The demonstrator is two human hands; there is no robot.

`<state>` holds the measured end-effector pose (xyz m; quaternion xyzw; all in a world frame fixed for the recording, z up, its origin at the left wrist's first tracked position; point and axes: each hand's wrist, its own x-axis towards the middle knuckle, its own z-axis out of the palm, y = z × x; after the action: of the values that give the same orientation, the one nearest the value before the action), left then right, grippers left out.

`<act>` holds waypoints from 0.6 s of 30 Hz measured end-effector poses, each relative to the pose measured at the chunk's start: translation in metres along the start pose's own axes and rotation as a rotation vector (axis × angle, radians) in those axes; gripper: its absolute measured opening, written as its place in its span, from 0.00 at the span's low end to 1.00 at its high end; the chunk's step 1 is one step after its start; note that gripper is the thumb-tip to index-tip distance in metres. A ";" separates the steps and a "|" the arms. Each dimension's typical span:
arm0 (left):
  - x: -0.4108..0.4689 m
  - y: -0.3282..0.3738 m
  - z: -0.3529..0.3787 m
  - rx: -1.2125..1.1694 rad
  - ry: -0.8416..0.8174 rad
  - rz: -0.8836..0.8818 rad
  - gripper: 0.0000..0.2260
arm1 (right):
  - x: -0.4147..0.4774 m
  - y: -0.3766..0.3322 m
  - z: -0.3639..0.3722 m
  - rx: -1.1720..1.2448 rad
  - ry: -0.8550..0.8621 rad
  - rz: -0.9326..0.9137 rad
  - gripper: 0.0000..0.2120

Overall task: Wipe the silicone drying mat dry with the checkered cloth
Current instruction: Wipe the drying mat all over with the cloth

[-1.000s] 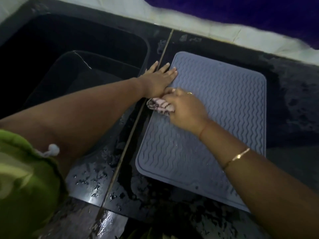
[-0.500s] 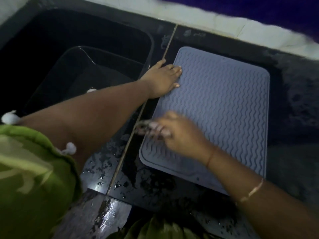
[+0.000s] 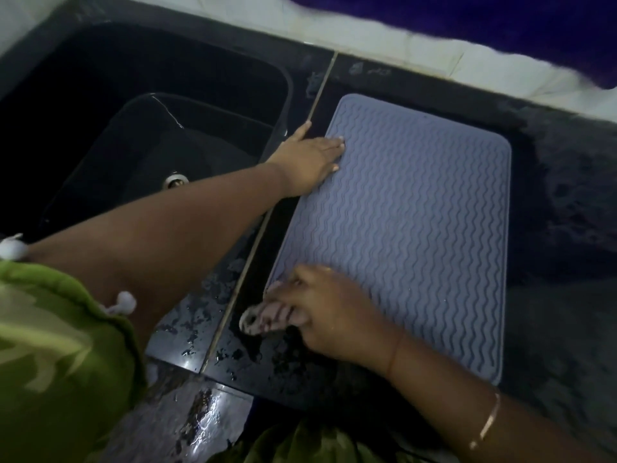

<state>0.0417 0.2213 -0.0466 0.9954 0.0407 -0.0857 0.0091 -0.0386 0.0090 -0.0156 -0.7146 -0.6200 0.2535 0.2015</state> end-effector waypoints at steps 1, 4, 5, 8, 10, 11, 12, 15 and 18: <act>-0.001 0.003 0.002 0.006 -0.021 -0.009 0.23 | 0.004 0.010 -0.012 0.078 0.046 0.028 0.19; -0.004 0.006 0.007 -0.032 -0.035 -0.038 0.23 | 0.034 0.066 -0.052 -0.082 0.333 0.181 0.21; -0.004 0.006 0.008 -0.045 -0.028 -0.044 0.23 | 0.044 0.083 -0.064 -0.193 0.354 0.238 0.21; -0.004 0.005 0.010 -0.042 -0.002 -0.037 0.22 | 0.058 0.101 -0.064 -0.308 0.282 0.350 0.17; -0.004 0.005 0.011 -0.037 0.015 -0.051 0.22 | 0.048 0.085 -0.048 -0.318 0.220 0.305 0.16; -0.004 0.006 0.011 -0.036 0.021 -0.056 0.22 | 0.038 0.073 -0.037 -0.311 0.204 0.265 0.16; -0.005 0.007 0.011 -0.031 0.025 -0.063 0.22 | 0.026 0.061 -0.027 -0.300 0.200 0.214 0.15; -0.004 0.015 0.010 0.019 0.009 -0.122 0.22 | -0.008 0.025 -0.002 -0.266 0.158 0.110 0.18; -0.002 0.023 0.009 0.058 -0.019 -0.172 0.24 | -0.020 0.013 -0.001 -0.119 0.031 0.062 0.19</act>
<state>0.0398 0.1984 -0.0550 0.9872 0.1236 -0.0968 -0.0265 -0.0297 -0.0124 -0.0202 -0.7482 -0.6083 0.2111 0.1603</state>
